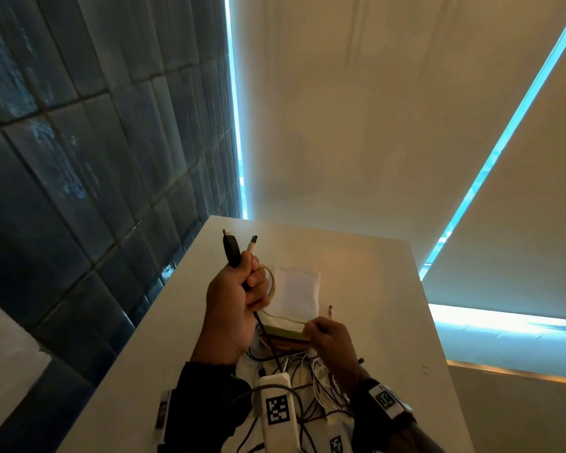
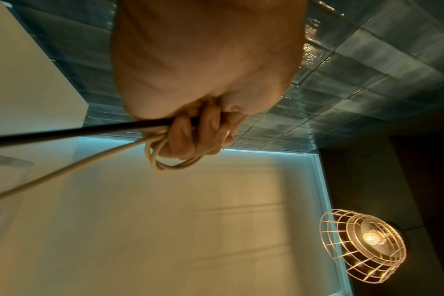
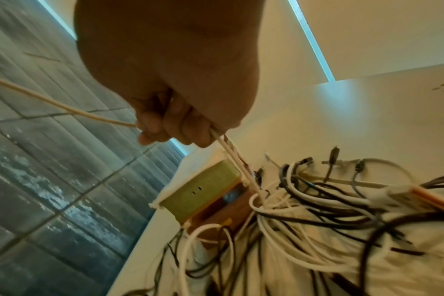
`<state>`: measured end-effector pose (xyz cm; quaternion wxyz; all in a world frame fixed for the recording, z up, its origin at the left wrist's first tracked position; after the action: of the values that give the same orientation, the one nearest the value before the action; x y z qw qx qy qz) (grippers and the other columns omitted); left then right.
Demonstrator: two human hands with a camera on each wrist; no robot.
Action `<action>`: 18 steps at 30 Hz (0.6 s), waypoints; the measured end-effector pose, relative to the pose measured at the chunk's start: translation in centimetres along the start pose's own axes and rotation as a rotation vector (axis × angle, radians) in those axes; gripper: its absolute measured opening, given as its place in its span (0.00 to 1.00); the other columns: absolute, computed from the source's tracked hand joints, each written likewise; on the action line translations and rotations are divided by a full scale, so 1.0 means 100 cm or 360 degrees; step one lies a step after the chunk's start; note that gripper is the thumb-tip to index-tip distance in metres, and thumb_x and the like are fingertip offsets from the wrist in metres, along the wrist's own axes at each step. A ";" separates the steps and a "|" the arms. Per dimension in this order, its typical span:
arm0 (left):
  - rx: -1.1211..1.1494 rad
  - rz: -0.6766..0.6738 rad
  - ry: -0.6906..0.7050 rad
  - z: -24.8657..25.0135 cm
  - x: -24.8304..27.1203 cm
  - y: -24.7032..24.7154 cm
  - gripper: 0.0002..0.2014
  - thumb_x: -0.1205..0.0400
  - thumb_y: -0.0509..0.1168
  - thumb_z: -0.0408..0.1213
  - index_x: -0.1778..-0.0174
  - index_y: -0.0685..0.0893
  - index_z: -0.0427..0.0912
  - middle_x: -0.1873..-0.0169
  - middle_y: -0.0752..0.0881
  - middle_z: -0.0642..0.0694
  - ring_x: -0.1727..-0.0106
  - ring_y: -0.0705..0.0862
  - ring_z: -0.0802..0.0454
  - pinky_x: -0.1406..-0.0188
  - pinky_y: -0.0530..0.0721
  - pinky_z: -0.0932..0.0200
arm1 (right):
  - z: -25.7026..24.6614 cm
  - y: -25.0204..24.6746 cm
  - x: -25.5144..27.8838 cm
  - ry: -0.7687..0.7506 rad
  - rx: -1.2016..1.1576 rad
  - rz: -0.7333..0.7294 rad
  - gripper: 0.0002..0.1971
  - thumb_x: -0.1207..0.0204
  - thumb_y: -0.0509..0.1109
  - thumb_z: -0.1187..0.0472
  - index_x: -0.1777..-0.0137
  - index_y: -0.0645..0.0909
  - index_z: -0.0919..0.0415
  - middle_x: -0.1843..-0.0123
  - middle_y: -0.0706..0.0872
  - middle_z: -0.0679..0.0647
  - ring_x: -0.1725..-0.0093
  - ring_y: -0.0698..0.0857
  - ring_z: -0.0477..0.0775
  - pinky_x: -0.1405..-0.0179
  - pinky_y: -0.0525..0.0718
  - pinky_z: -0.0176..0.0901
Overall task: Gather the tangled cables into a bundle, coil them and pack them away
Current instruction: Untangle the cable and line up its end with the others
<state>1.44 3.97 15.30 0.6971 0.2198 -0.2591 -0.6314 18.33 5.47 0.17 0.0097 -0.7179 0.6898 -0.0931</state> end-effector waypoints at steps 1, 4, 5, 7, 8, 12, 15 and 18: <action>-0.0013 0.0022 -0.0031 -0.003 -0.001 -0.002 0.16 0.12 0.49 0.37 0.66 0.69 0.41 0.82 0.69 0.53 0.86 0.62 0.61 0.88 0.59 0.67 | -0.010 -0.003 -0.002 -0.0013 -0.0004 0.0097 0.13 0.22 0.68 0.67 0.68 0.85 0.59 0.74 0.79 0.47 0.73 0.75 0.45 0.72 0.72 0.39; -0.0042 0.0099 -0.0091 -0.009 -0.004 -0.009 0.15 0.12 0.50 0.38 0.66 0.69 0.42 0.81 0.70 0.52 0.85 0.63 0.61 0.87 0.60 0.67 | -0.052 -0.007 -0.002 -0.0083 -0.0309 0.0171 0.08 0.21 0.67 0.67 0.61 0.82 0.67 0.76 0.73 0.51 0.78 0.66 0.46 0.80 0.63 0.38; -0.0061 0.0122 -0.0124 -0.011 -0.004 -0.010 0.15 0.12 0.50 0.38 0.65 0.69 0.42 0.81 0.70 0.52 0.84 0.64 0.60 0.86 0.60 0.66 | -0.067 -0.007 0.000 -0.0146 -0.0401 0.0139 0.08 0.21 0.67 0.66 0.60 0.82 0.68 0.75 0.72 0.52 0.78 0.65 0.46 0.81 0.61 0.37; -0.0124 0.0166 -0.0184 -0.017 -0.004 -0.009 0.15 0.12 0.50 0.38 0.65 0.69 0.42 0.79 0.72 0.50 0.82 0.66 0.58 0.84 0.62 0.65 | -0.093 -0.003 0.008 -0.0297 -0.0490 0.0056 0.07 0.20 0.67 0.65 0.57 0.80 0.70 0.74 0.73 0.52 0.77 0.65 0.46 0.80 0.61 0.37; -0.0168 0.0197 -0.0198 -0.019 -0.003 -0.007 0.14 0.12 0.51 0.39 0.64 0.70 0.42 0.77 0.74 0.48 0.80 0.68 0.57 0.82 0.64 0.64 | -0.103 0.001 0.012 -0.0378 -0.0506 0.0000 0.08 0.19 0.66 0.65 0.55 0.80 0.70 0.73 0.73 0.52 0.77 0.65 0.46 0.80 0.62 0.37; -0.0228 0.0315 -0.0227 -0.020 0.000 -0.001 0.13 0.12 0.54 0.40 0.59 0.76 0.38 0.75 0.86 0.44 0.68 0.78 0.48 0.64 0.74 0.54 | -0.125 0.014 0.034 -0.0612 -0.0469 -0.0258 0.07 0.18 0.66 0.66 0.56 0.81 0.69 0.72 0.75 0.56 0.76 0.69 0.47 0.78 0.66 0.35; -0.0039 0.0237 -0.0250 -0.014 0.001 0.004 0.14 0.12 0.54 0.41 0.60 0.76 0.39 0.73 0.84 0.43 0.65 0.80 0.46 0.59 0.79 0.52 | -0.118 0.022 0.041 -0.0530 -0.0566 -0.0560 0.07 0.20 0.65 0.70 0.58 0.78 0.74 0.74 0.69 0.57 0.77 0.65 0.50 0.75 0.64 0.40; 0.0259 0.0143 -0.0201 -0.004 -0.001 0.006 0.16 0.12 0.52 0.41 0.65 0.73 0.40 0.78 0.72 0.48 0.71 0.76 0.51 0.62 0.77 0.55 | -0.101 0.022 0.038 -0.0306 -0.0613 -0.0635 0.07 0.20 0.66 0.70 0.59 0.81 0.70 0.75 0.71 0.50 0.76 0.65 0.48 0.64 0.69 0.50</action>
<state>2.15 4.12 15.36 0.6869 0.2236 -0.3625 -0.5888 14.81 2.77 10.26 -0.0800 -0.8336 0.5358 0.1078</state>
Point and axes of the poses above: each hand's wrist, its own x-axis away from the middle knuckle, its own y-axis out of the palm, z = x × y, the point moved 2 cm from there along -x, towards the middle knuckle
